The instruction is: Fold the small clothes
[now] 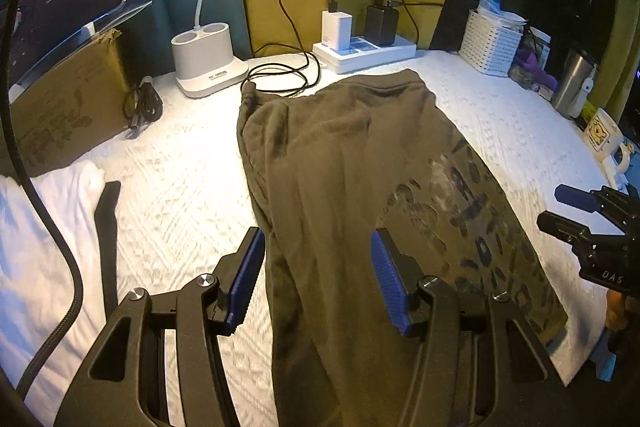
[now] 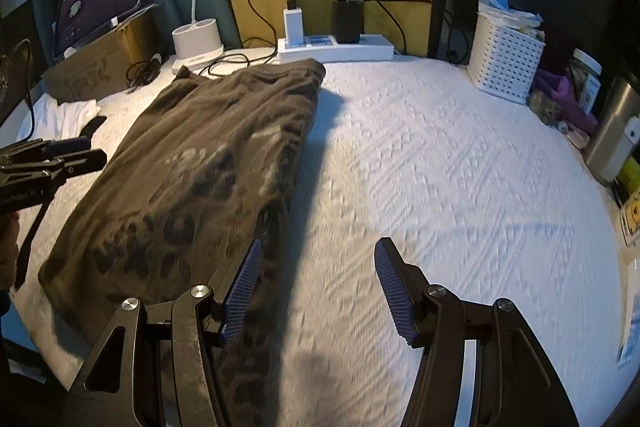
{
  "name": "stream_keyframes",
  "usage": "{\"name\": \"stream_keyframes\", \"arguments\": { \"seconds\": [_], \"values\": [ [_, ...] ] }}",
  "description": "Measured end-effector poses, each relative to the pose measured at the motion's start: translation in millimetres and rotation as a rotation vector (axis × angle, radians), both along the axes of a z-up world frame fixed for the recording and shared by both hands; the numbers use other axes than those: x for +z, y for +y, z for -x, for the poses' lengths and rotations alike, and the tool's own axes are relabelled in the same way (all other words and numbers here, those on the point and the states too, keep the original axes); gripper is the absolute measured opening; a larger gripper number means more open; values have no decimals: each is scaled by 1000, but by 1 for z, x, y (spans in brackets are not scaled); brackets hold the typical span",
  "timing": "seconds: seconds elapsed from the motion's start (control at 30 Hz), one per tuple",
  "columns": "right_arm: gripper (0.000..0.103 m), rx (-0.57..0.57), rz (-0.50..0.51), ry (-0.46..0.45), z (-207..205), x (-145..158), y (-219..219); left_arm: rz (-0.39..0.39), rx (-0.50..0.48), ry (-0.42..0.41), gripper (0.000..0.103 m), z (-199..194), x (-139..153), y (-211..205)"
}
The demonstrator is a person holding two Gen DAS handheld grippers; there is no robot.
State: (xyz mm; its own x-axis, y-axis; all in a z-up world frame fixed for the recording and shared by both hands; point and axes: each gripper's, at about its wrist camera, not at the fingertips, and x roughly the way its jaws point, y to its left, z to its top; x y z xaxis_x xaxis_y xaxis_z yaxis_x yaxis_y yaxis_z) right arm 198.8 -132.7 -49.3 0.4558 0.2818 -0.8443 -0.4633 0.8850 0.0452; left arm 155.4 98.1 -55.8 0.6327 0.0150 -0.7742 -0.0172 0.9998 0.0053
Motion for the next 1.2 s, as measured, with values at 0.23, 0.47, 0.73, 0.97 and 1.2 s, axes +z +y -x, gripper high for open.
{"name": "stream_keyframes", "arguments": {
  "seconds": [0.23, 0.47, 0.73, 0.97, 1.2],
  "values": [
    [61, -3, -23, 3, -40, -12, 12, 30, 11, -9, 55, -29, -5, 11],
    [57, 8, -58, -21, -84, -11, 27, 66, 2, -9, 55, -58, -10, 25],
    [48, 7, -91, -3, -146, -20, 44, 62, 16, -7, 55, -85, -12, 39],
    [49, 22, -102, 39, -175, -30, 62, 66, 46, 12, 55, -102, -22, 57],
    [48, 74, -132, 126, -191, -45, 76, 73, 52, 13, 55, -116, -30, 68]
  ]
}}
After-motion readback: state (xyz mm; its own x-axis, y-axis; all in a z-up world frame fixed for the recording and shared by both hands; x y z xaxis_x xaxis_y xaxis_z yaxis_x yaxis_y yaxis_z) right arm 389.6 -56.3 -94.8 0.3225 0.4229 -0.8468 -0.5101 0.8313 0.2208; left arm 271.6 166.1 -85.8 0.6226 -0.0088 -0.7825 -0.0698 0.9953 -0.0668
